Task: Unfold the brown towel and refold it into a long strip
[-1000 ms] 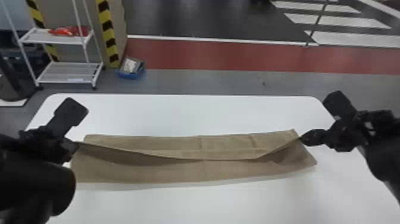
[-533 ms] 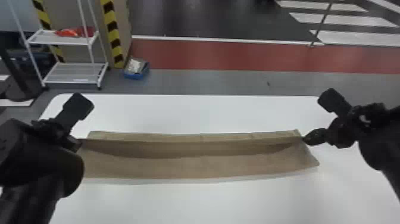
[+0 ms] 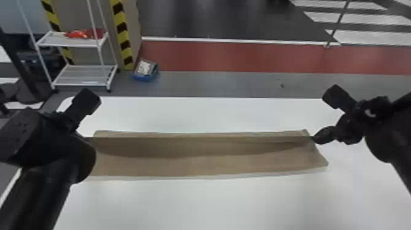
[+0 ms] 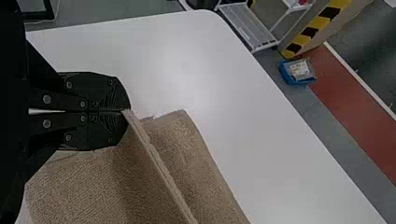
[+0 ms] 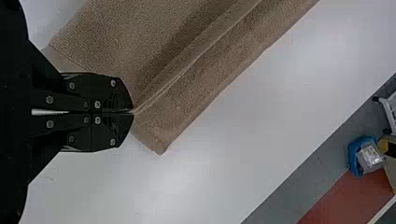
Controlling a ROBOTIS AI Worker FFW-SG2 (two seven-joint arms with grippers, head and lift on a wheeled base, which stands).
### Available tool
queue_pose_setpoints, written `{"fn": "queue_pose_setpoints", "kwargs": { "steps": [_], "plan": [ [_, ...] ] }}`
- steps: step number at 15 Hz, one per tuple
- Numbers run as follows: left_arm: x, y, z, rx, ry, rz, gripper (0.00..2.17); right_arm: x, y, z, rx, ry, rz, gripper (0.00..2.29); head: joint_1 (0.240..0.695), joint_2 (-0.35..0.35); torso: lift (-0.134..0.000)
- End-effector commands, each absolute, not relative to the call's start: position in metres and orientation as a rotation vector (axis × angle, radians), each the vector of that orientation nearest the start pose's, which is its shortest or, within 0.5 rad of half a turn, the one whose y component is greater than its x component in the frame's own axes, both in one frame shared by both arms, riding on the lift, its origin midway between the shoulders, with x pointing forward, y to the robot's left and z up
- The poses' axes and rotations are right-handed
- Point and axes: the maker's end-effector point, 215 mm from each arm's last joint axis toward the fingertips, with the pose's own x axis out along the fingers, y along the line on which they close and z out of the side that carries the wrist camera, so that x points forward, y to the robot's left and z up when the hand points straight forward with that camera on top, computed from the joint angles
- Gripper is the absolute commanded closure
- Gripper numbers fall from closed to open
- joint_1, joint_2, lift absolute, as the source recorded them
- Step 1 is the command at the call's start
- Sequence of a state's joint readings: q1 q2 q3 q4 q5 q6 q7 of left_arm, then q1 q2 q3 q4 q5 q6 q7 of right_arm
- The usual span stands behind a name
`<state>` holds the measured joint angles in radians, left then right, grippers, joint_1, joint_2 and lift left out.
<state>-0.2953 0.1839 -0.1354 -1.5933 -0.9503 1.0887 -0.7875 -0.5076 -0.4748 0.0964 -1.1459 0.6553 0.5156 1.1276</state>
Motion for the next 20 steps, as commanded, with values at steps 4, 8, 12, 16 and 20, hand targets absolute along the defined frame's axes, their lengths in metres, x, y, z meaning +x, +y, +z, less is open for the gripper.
{"fn": "queue_pose_setpoints", "kwargs": {
  "steps": [4,8,12,16,20],
  "plan": [
    [0.571,0.369,-0.427,0.649,0.972,-0.047,2.07,0.607,-0.416,-0.426,-0.681,0.921,0.538,1.99,0.695,-0.049,-0.103],
    [0.572,0.366,-0.427,0.666,0.967,-0.043,2.07,0.616,-0.422,-0.429,-0.693,0.896,0.455,0.02,0.695,-0.048,-0.103],
    [0.573,0.364,-0.427,0.677,0.962,-0.034,2.07,0.629,-0.429,-0.425,-0.722,0.853,0.366,0.04,0.695,-0.055,-0.103],
    [0.572,0.362,-0.428,0.68,0.96,-0.034,2.07,0.618,-0.431,-0.436,-0.708,0.866,0.36,0.06,0.695,-0.06,-0.103],
    [0.575,0.363,-0.42,0.684,0.938,-0.014,2.07,0.607,-0.437,-0.443,-0.698,0.874,0.353,0.07,0.695,-0.065,-0.103]
  ]
}}
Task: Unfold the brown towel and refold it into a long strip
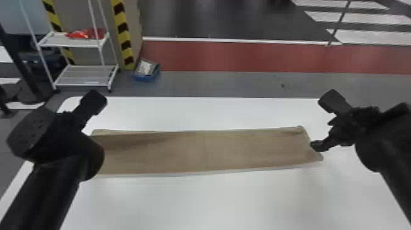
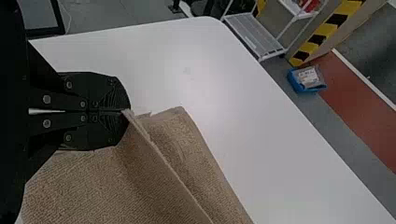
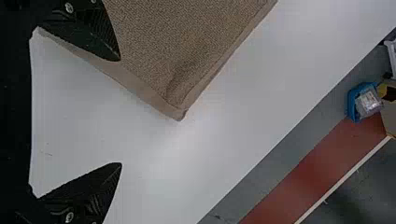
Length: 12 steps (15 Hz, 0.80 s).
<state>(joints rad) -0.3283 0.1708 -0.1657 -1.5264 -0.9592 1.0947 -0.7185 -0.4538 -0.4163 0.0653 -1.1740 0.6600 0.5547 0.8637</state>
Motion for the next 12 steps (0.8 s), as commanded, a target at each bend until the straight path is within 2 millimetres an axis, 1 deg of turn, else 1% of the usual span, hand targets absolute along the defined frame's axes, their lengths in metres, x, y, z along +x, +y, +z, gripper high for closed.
{"fn": "queue_pose_setpoints", "kwargs": {
  "steps": [1,4,5,6,7,8,9,12],
  "plan": [
    [0.578,0.361,-0.413,0.68,0.923,-0.012,2.07,0.606,-0.436,-0.444,-0.698,0.874,0.356,0.07,0.695,-0.065,-0.103],
    [0.59,0.357,-0.393,0.668,0.895,0.008,2.07,0.6,-0.439,-0.449,-0.692,0.883,0.356,0.07,0.695,-0.069,-0.103],
    [0.595,0.356,-0.392,0.681,0.895,0.017,2.04,0.6,-0.439,-0.445,-0.687,0.872,0.354,0.07,0.695,-0.071,-0.103],
    [0.598,0.361,-0.395,0.69,0.904,0.036,1.59,0.596,-0.439,-0.449,-0.683,0.879,0.356,0.07,0.695,-0.072,-0.103],
    [0.597,0.363,-0.401,0.696,0.917,0.046,0.76,0.593,-0.438,-0.451,-0.681,0.881,0.361,0.07,0.695,-0.073,-0.103],
    [0.595,0.366,-0.408,0.703,0.93,0.055,0.0,0.593,-0.438,-0.45,-0.68,0.876,0.36,0.07,0.695,-0.07,-0.103],
    [0.594,0.372,-0.409,0.717,0.931,0.08,0.0,0.591,-0.441,-0.45,-0.677,0.877,0.357,0.07,0.695,-0.068,-0.103],
    [0.595,0.393,-0.401,0.739,0.912,0.169,0.02,0.59,-0.443,-0.449,-0.672,0.873,0.355,0.08,0.695,-0.06,-0.103]
  ]
}}
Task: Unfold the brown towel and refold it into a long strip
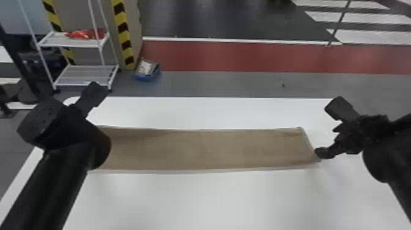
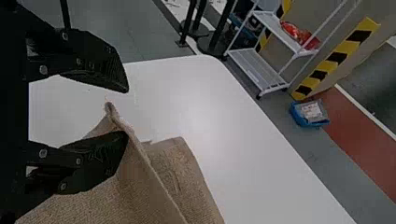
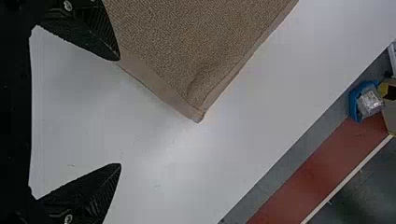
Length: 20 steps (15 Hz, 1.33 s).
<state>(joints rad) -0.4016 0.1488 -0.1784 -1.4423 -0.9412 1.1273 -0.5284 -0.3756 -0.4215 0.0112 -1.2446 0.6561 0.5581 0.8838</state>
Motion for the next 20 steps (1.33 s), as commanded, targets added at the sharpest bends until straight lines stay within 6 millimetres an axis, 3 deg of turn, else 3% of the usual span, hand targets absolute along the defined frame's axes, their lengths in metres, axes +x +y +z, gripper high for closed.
{"fn": "queue_pose_setpoints", "kwargs": {
  "steps": [1,4,7,10,13,18,20],
  "plan": [
    [0.595,0.399,-0.397,0.746,0.903,0.201,0.02,0.589,-0.441,-0.45,-0.667,0.873,0.359,0.08,0.695,-0.052,-0.103],
    [0.594,0.411,-0.393,0.759,0.883,0.269,0.02,0.587,-0.438,-0.455,-0.662,0.877,0.365,0.08,0.695,-0.034,-0.103],
    [0.576,0.425,-0.402,0.733,0.88,0.31,0.03,0.584,-0.437,-0.447,-0.627,0.847,0.359,0.08,0.695,-0.021,-0.103],
    [0.55,0.432,-0.403,0.526,0.819,0.313,0.03,0.582,-0.418,-0.415,-0.449,0.763,0.34,0.08,0.695,-0.007,-0.103],
    [0.519,0.409,-0.4,0.28,0.717,0.228,0.02,0.579,-0.375,-0.379,-0.305,0.657,0.298,0.08,0.695,0.01,-0.103],
    [0.491,0.327,-0.353,-0.077,0.296,0.003,0.02,0.555,-0.272,-0.38,-0.124,0.451,0.27,0.08,0.695,0.032,-0.103],
    [0.476,0.321,-0.321,-0.058,0.108,0.002,0.02,0.544,-0.239,-0.389,-0.125,0.379,0.256,0.08,0.695,0.035,-0.103]
  ]
}}
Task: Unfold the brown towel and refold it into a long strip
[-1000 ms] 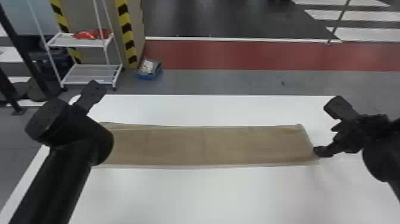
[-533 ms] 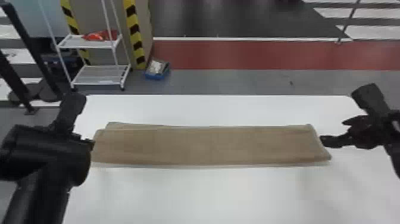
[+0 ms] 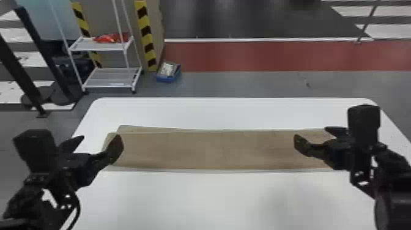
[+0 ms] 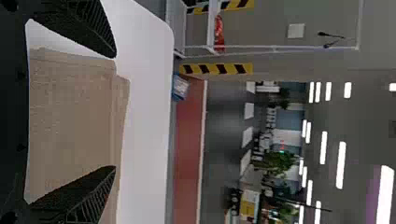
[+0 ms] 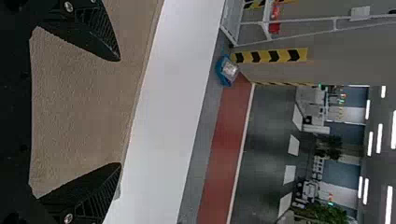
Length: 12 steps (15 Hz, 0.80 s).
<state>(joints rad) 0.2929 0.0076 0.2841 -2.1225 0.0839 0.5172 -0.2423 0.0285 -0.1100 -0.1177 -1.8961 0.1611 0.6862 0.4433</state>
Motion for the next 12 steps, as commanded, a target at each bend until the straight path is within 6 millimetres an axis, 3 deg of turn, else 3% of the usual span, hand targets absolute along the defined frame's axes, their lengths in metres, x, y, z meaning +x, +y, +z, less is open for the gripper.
{"fn": "queue_pose_setpoints", "kwargs": {
  "steps": [1,3,5,6,7,9,12],
  "plan": [
    [0.466,0.316,-0.314,-0.045,0.041,0.018,0.02,0.538,-0.224,-0.395,-0.111,0.358,0.256,0.08,0.695,0.057,-0.103],
    [0.443,0.308,-0.291,-0.023,-0.123,0.073,0.02,0.525,-0.208,-0.401,-0.04,0.301,0.261,0.08,0.695,0.086,-0.103],
    [0.421,0.297,-0.288,-0.004,-0.173,0.095,0.02,0.518,-0.195,-0.399,-0.032,0.204,0.269,0.08,0.695,0.11,-0.103],
    [0.415,0.297,-0.301,0.003,-0.139,0.111,0.02,0.513,-0.191,-0.38,-0.056,0.087,0.251,0.08,0.695,0.12,-0.103],
    [0.412,0.3,-0.32,0.004,-0.082,0.129,0.02,0.508,-0.186,-0.375,-0.053,0.049,0.242,0.08,0.695,0.12,-0.103],
    [0.408,0.305,-0.338,0.05,-0.017,0.152,0.02,0.503,-0.173,-0.387,-0.047,0.089,0.254,0.08,0.695,0.127,-0.103],
    [0.405,0.315,-0.354,0.061,0.049,0.17,0.02,0.5,-0.163,-0.383,-0.051,0.084,0.261,0.08,0.695,0.154,-0.103]
  ]
}}
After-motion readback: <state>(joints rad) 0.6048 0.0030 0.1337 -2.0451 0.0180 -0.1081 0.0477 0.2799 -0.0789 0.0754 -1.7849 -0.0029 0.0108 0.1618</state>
